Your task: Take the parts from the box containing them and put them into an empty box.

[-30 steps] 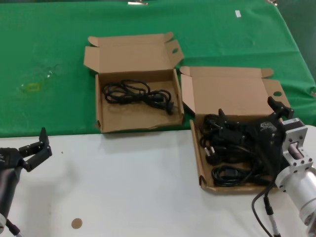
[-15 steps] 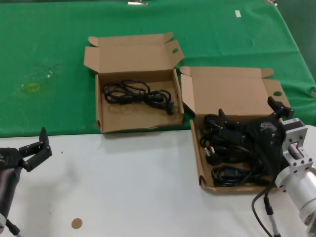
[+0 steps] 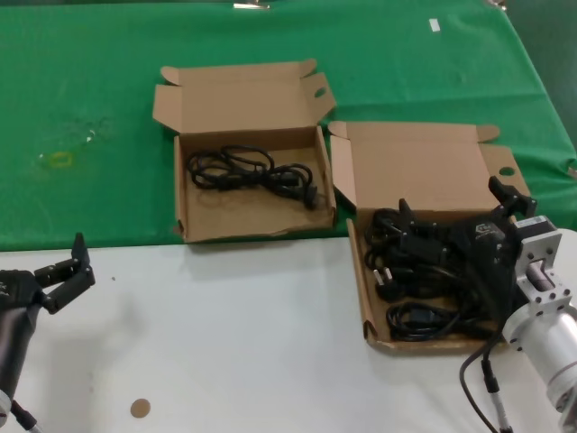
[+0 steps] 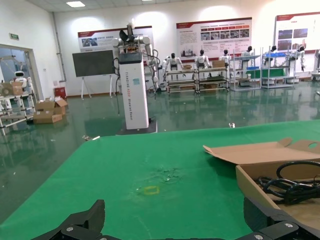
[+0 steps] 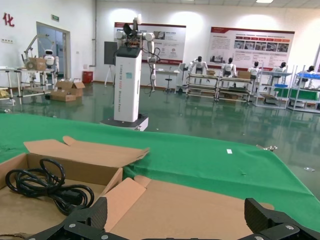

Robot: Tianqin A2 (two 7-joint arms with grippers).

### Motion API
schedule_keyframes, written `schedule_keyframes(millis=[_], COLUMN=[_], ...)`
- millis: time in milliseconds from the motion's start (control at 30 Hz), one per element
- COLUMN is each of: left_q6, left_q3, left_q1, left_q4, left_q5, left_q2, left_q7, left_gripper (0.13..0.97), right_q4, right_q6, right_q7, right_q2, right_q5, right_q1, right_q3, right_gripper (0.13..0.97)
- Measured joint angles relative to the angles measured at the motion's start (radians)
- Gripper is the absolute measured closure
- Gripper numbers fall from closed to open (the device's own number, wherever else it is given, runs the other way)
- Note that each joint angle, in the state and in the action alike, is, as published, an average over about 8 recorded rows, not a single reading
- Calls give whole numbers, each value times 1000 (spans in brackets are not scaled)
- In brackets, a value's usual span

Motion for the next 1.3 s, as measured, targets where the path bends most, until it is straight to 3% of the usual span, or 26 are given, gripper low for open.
schedule_keyframes(millis=[1300], left_q6=[0], left_q3=[0], left_q1=[0], left_q4=[0], left_q5=[0], left_q2=[0], left_q7=[0], left_gripper=[132], right_q4=[0], right_q6=[0], right_q7=[0], right_q2=[0], right_q5=[0], right_q1=[0], right_q3=[0], right_gripper=[129])
